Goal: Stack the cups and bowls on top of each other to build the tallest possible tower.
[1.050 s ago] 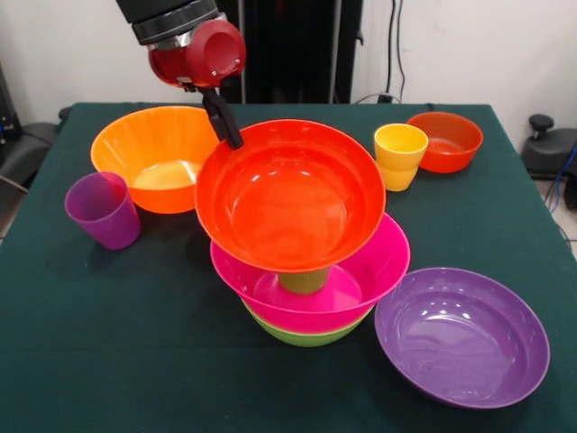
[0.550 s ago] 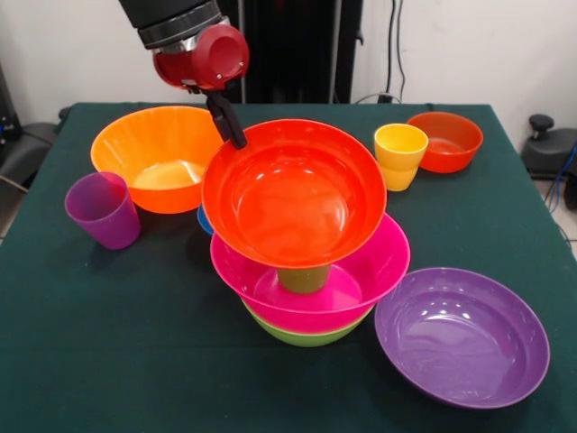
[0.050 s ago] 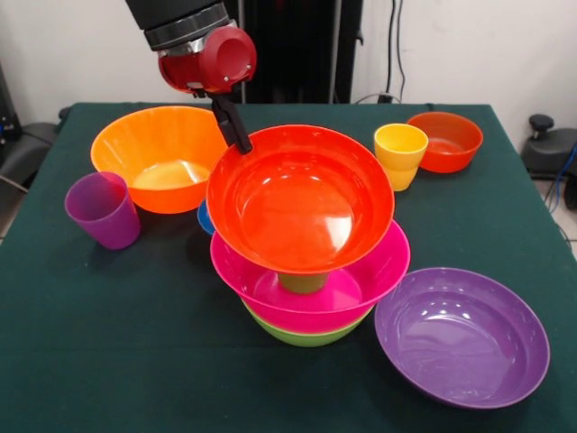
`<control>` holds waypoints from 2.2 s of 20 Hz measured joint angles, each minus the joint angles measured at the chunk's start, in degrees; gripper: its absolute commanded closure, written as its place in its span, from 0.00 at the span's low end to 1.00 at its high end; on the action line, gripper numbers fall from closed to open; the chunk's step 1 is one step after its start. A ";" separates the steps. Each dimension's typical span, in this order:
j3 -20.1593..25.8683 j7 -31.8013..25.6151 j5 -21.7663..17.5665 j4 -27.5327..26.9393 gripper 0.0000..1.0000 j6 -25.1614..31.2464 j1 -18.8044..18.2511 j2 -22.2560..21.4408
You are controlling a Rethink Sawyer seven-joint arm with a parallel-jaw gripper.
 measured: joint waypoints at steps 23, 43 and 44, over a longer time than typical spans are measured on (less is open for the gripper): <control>0.86 0.00 0.00 3.22 1.00 -1.64 -0.18 -1.41; 1.29 0.00 -1.64 4.61 1.00 -1.65 -0.22 1.18; 1.29 0.00 -1.85 4.39 1.00 -1.65 -0.22 1.52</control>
